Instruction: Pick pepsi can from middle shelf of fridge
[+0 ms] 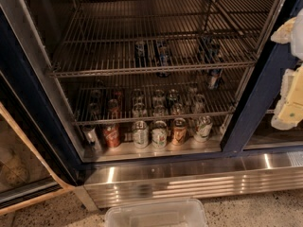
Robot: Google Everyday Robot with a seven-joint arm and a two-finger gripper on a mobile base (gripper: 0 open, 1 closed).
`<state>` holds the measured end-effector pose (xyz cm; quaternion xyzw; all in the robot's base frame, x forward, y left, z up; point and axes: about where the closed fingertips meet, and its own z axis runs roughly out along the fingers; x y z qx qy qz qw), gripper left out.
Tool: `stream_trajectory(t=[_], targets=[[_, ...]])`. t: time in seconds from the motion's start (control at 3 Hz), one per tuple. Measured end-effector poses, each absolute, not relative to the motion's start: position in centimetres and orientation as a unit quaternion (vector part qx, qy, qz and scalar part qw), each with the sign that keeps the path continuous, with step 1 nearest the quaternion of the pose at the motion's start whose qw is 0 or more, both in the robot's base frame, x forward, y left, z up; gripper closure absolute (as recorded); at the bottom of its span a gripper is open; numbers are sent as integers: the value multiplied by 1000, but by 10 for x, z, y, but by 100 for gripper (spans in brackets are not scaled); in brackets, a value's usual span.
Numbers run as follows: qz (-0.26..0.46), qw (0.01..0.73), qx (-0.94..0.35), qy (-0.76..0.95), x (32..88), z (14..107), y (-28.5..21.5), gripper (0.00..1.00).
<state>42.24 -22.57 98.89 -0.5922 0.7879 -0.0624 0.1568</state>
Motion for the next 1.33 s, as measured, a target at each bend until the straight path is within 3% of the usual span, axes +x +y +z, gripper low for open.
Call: stream_trajectory(t=[0.33,1.33], targets=[[-62,157,-592,788,422,989,-226,0],[-5,243,-557,794,441,951,-206,0]])
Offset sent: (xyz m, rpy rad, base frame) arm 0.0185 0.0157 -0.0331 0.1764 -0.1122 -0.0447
